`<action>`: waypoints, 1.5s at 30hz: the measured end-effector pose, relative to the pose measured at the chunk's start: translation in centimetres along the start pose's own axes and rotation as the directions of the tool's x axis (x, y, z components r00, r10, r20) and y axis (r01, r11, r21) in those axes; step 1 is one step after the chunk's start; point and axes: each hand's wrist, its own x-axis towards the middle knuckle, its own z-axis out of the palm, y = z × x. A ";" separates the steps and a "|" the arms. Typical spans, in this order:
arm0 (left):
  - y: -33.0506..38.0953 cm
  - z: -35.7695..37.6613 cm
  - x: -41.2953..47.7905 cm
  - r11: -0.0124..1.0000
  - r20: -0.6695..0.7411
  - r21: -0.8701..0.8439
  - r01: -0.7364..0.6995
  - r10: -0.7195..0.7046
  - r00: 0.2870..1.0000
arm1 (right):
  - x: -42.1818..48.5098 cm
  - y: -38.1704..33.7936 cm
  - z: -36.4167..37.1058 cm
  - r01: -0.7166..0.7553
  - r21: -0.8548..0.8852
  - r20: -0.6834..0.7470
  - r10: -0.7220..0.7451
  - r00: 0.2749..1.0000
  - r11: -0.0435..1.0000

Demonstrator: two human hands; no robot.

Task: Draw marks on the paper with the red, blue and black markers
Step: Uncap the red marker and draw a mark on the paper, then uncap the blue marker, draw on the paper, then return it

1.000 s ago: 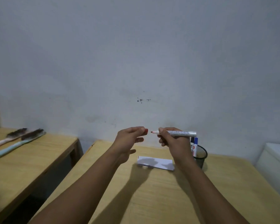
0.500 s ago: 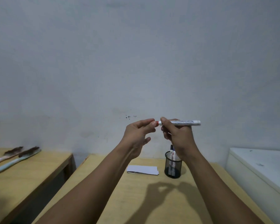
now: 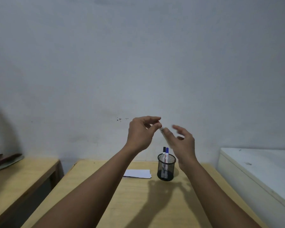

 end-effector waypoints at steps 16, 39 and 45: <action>-10.7 10.7 6.5 0.893 0.247 0.448 -0.047 -0.073 0.966 | 9.4 10.2 -3.4 0.193 -0.504 0.131 -0.147 0.980 0.842; -17.9 14.8 7.7 0.835 0.397 0.549 0.036 -0.298 0.868 | 11.4 16.2 -2.9 0.147 -0.781 0.191 0.008 0.982 0.607; -13.5 11.9 8.8 0.874 0.262 0.483 0.051 -0.199 0.944 | 10.6 12.9 -2.7 0.155 -0.698 0.199 -0.018 0.980 0.699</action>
